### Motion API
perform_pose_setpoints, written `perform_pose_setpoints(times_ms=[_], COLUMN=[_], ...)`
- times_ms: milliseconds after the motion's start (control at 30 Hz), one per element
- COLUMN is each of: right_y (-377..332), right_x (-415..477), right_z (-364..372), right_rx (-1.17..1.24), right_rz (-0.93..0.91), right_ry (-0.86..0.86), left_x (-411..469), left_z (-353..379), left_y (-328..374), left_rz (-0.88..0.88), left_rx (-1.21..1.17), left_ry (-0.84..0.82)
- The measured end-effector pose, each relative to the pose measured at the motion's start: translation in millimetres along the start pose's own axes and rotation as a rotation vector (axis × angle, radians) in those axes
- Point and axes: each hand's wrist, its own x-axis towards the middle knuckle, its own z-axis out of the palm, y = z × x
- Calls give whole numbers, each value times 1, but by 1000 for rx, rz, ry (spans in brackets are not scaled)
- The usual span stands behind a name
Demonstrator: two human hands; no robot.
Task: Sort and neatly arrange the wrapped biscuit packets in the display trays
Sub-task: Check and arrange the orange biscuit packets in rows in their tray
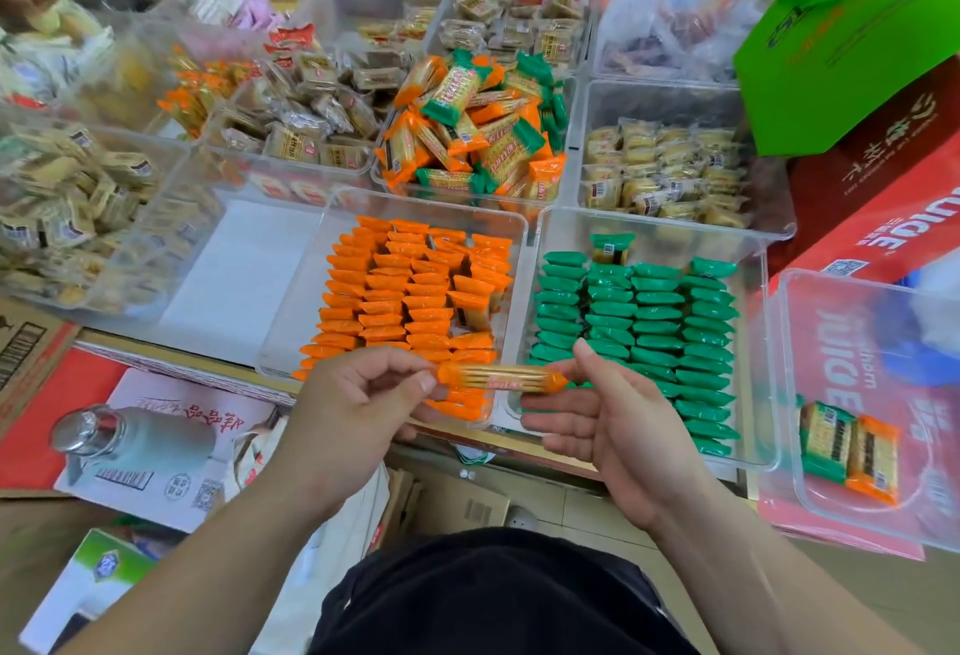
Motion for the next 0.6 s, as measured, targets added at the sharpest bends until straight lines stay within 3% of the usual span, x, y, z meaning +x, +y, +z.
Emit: perform_pose_setpoints(times_ms=[167,267,367,467,600], right_y=[-2,-8,-12,-19,-18], right_x=[27,53,88,120,160], right_z=[4,6,4,11,26], right_rx=[-13,-157,-487,-866,-1285], right_rz=[-92,-197,-361,-537,-625], right_ry=[104,168,227,223,109], left_x=[25,54,85,109,125], left_z=[3,7,14,23,31], left_y=[-29,-60,-89,-110,-117], left_rz=[97,170,238,199,280], left_rx=[163,425,803,1109,1195], left_ry=[-51,-84,-195,-358,-369])
